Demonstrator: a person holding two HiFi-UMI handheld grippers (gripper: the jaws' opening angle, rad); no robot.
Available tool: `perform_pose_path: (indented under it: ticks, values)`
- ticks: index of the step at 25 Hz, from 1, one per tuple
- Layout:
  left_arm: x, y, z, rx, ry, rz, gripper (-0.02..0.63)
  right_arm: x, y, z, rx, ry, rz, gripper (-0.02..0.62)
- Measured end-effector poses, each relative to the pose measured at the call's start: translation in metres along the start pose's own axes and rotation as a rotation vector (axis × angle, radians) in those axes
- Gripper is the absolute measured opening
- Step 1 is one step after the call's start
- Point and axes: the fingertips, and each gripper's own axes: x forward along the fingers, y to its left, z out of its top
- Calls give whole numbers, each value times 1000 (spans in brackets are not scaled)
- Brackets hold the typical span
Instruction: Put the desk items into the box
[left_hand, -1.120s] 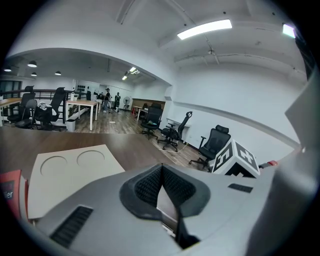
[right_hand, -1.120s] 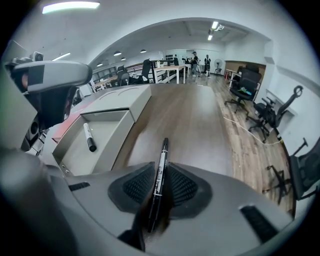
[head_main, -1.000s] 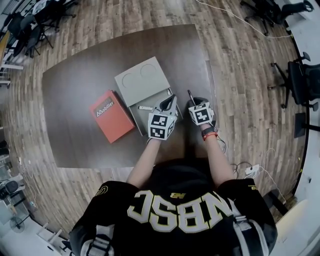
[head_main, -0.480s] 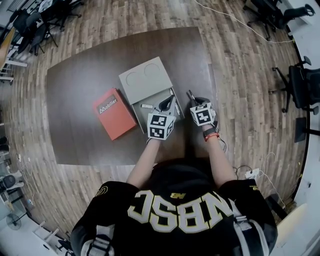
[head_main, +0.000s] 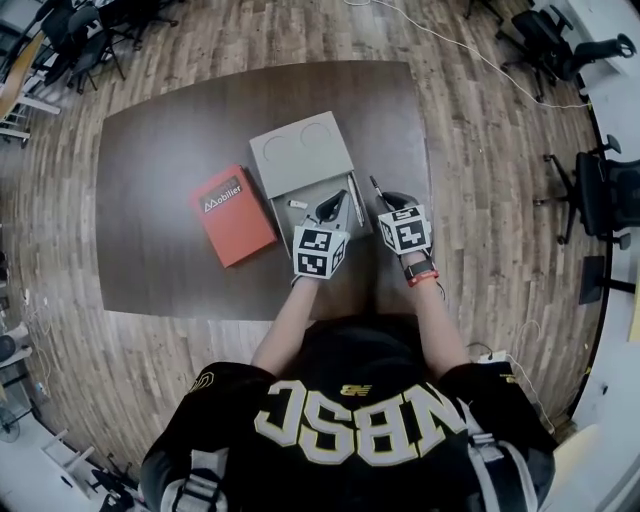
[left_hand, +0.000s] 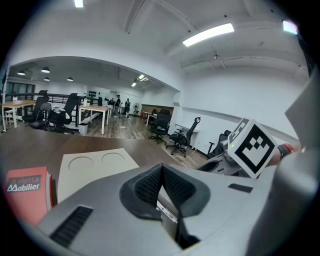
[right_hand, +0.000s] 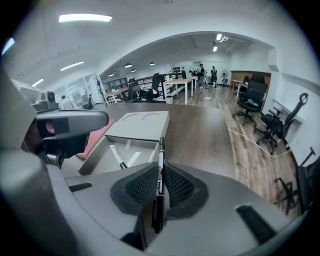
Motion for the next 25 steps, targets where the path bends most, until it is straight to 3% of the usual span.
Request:
perform_pose_path:
  ticks: [9,19,25]
  values:
    - [-51,41,-11,-67,-31,134,15,11,66,10,-107,32,130,48]
    - [-114,86,-36,-158,-41,308,15,42,151,10,-346,105,299,48]
    - [-132,98,-50,-195,-33,371,14,62,177,3,-534,136,391,48]
